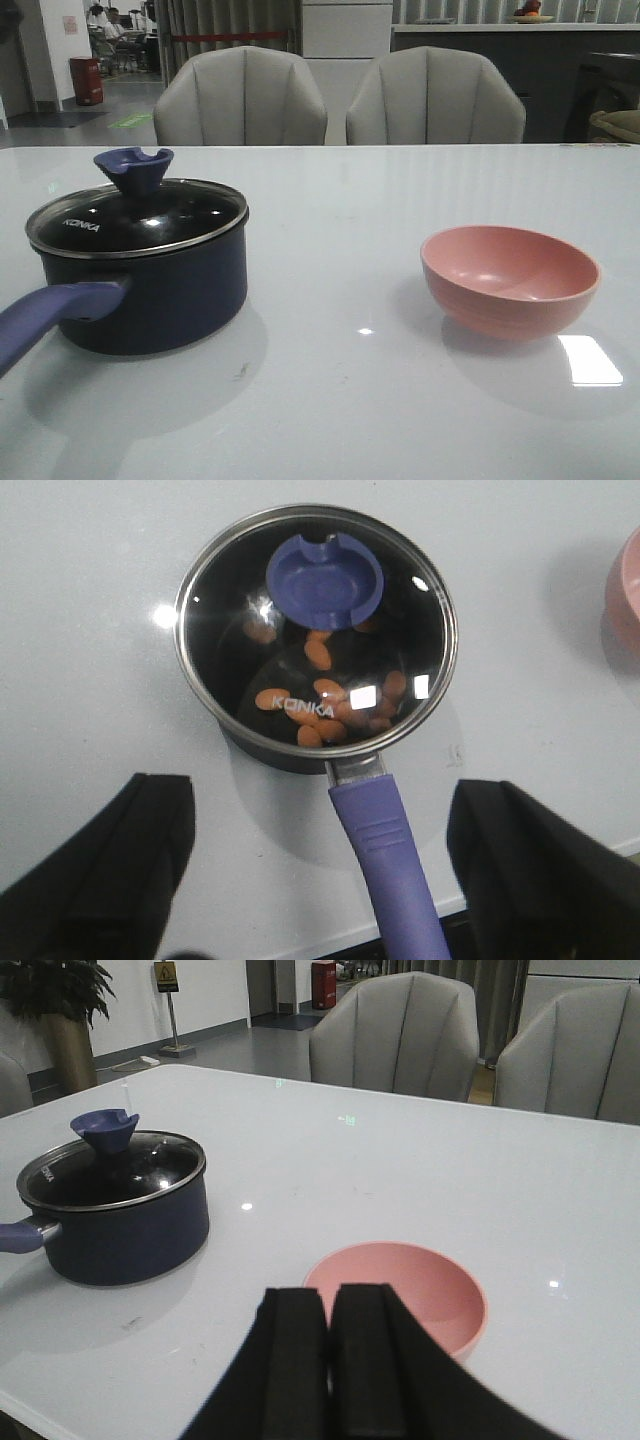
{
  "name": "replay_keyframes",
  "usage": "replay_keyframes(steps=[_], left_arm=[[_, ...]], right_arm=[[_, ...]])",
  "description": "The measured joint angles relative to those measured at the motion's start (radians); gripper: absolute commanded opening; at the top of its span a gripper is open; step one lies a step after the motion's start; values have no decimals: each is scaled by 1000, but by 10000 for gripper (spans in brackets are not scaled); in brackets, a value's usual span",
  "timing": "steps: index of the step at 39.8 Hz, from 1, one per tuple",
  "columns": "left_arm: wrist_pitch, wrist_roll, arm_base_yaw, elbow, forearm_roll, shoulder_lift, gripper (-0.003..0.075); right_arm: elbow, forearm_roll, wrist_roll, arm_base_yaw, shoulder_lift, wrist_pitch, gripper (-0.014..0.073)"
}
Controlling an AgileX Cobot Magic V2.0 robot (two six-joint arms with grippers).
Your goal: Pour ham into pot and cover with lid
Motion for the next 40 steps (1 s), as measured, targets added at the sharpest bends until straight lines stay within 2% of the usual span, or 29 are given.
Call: replay_keyframes(steps=[10, 14, 17, 23, 25, 27, 40], left_arm=[[-180, 0, 0, 337, -56, -384, 542], [-243, 0, 0, 437, -45, -530, 501], [-282, 0, 0, 500, -25, -631, 422], [-310, 0, 0, 582, 9, -766, 158], [-316, 0, 0, 596, 14, -790, 100], [-324, 0, 0, 604, 16, -806, 124], [-340, 0, 0, 609, 17, -815, 119]], right_arm=[[0, 0, 0, 0, 0, 0, 161], [0, 0, 0, 0, 0, 2, 161], [0, 0, 0, 0, 0, 2, 161], [0, 0, 0, 0, 0, 2, 161], [0, 0, 0, 0, 0, 2, 161], [0, 0, 0, 0, 0, 2, 161], [0, 0, 0, 0, 0, 2, 161]])
